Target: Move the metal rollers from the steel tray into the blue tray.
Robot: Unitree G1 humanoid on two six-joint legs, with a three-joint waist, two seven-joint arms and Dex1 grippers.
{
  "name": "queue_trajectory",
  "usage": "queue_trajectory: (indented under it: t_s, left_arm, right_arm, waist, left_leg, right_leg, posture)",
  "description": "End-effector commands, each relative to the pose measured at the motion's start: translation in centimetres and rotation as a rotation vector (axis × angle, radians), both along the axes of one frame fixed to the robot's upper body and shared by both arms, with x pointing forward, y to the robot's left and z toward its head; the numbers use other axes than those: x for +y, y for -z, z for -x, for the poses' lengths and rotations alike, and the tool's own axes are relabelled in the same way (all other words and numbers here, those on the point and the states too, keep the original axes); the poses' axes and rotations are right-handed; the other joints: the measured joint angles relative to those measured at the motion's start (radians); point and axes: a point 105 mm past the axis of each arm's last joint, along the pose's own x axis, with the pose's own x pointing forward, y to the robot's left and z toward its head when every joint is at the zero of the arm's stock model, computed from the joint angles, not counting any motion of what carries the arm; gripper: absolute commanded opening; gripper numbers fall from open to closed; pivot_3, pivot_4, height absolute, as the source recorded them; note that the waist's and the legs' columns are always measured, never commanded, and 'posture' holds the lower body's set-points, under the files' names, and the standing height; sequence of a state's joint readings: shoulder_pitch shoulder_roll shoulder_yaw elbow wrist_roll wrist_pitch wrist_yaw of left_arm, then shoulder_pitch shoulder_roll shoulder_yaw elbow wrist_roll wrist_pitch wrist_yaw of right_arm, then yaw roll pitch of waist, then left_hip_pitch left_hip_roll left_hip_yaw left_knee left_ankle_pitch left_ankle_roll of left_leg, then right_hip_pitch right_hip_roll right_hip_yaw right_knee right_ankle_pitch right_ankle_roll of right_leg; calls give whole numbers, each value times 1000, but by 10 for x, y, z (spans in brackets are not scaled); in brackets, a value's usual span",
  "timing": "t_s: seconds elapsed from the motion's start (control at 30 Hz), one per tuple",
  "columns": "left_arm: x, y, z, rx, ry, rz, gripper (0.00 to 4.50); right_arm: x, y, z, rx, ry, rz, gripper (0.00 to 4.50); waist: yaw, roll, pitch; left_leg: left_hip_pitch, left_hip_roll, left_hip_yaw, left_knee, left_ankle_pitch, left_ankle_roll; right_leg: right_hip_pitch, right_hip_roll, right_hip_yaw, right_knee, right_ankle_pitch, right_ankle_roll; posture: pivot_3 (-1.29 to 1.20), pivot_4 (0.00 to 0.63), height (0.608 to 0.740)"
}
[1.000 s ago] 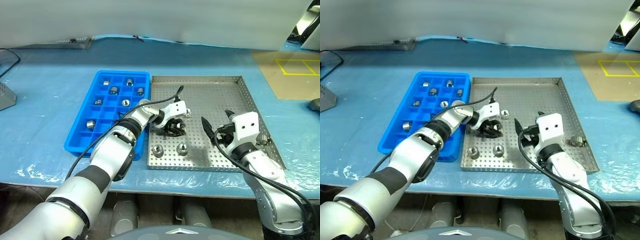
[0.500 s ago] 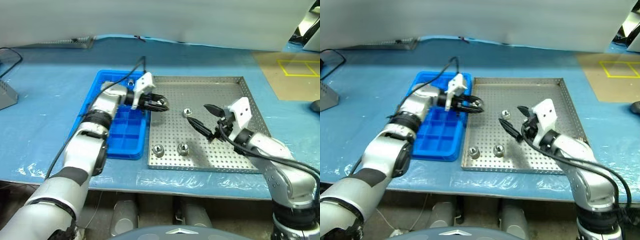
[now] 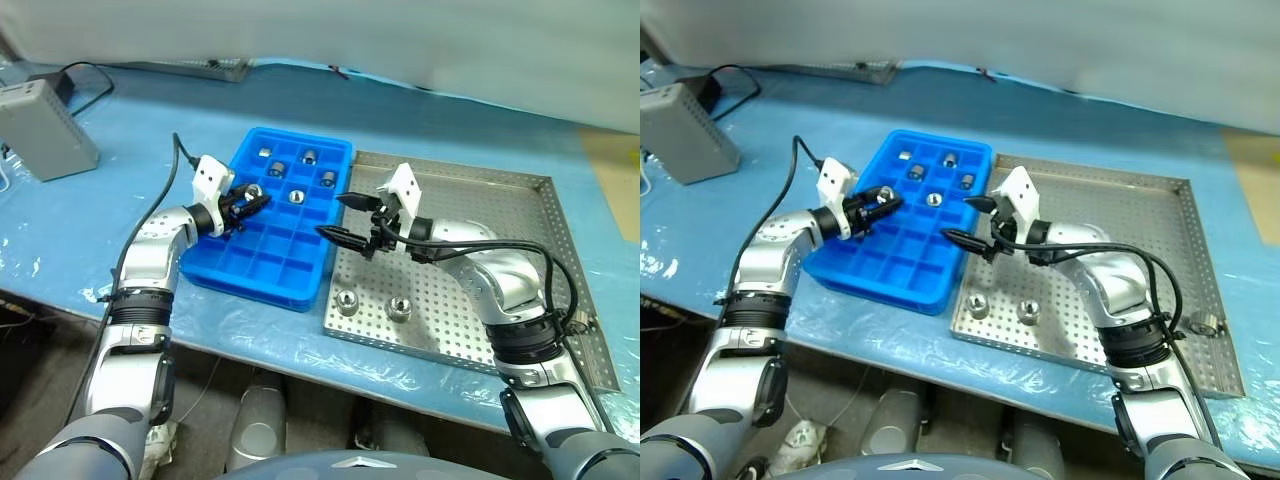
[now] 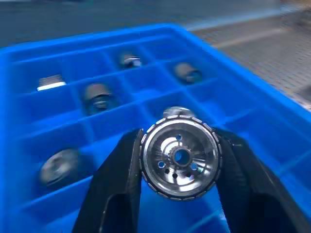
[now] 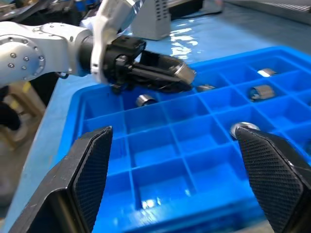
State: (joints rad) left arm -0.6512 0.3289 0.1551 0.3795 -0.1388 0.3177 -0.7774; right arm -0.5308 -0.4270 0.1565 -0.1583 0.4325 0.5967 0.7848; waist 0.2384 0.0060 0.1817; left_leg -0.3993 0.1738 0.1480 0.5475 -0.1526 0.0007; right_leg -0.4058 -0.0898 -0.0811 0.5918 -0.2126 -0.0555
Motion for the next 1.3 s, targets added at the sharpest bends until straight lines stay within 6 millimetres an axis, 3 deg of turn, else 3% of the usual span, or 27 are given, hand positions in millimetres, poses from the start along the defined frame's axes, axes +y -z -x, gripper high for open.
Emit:
queue_trajectory:
  t_s: [0.03, 0.23, 0.4, 0.6, 0.77, 0.8, 1.1, 1.23, 1.3]
  left_arm:
    - [-5, -4, -11, -31, -72, 32, 1734]
    - [-15, 11, -22, 25, -89, 32, 1734]
    - [-21, 23, -18, 61, -30, -9, 1734]
    - [-29, 21, -15, 78, 47, -23, 1734]
    - [-25, 17, -19, 78, 30, -23, 3401]
    - [-27, 15, -20, 71, 34, -21, 3681]
    - [-46, -16, -26, -4, 114, 4, 3681]
    - [-79, -47, -8, -56, 351, 54, 3681]
    - [-90, -52, -1, -71, 433, 39, 3681]
  right_arm:
    - [7, -8, 2, -56, -38, -1, 4208]
    - [5, -3, 6, -56, -12, 4, 4208]
    - [-2, 2, 7, -57, 31, 14, 4208]
    - [-2, 3, 7, -60, 70, 3, 4208]
    - [-3, 4, 5, -69, 93, 12, 4208]
    - [-4, 4, 5, -69, 96, 12, 4208]
    - [-14, 4, 7, -80, 150, 19, 4208]
    - [-25, 3, 9, -88, 193, 30, 4208]
    - [-31, 1, 10, -93, 221, 30, 4208]
  waist:
    - [17, 0, 0]
    - [34, 0, 0]
    - [31, 0, 0]
    - [25, 0, 0]
    - [23, 0, 0]
    - [22, 0, 0]
    - [19, 0, 0]
    - [16, 0, 0]
    - [10, 0, 0]
  left_leg:
    - [0, 0, 0, 0, 0, 0]
    - [-1, 0, -1, 1, 1, -2]
    - [0, 0, -1, 1, 3, -4]
    - [2, 0, -1, 0, 4, -6]
    - [4, 0, -1, 0, 5, -7]
    - [4, 0, -1, 0, 5, -8]
    - [1, 0, -1, 0, 5, -8]
    - [-5, -1, -1, 2, 7, -10]
    - [-6, -1, 0, 3, 7, -10]
  right_leg:
    - [0, 0, 0, 0, 0, 0]
    - [-2, 0, 0, 2, 0, 1]
    - [-2, 0, 1, 4, 0, 1]
    - [-3, 0, 2, 9, 0, 1]
    - [-4, 0, 3, 12, 0, 1]
    - [-3, 0, 3, 12, 0, 1]
    - [-6, 0, 3, 12, -1, 1]
    - [-12, 0, 3, 14, 0, 1]
    - [-12, 0, 4, 14, 0, 1]
  posture:
    - [464, 150, 740]
    - [412, 150, 740]
    - [378, 150, 740]
    - [354, 150, 740]
    - [326, 150, 740]
    - [321, 150, 740]
    - [256, 150, 740]
    - [211, 150, 740]
    - [174, 150, 740]
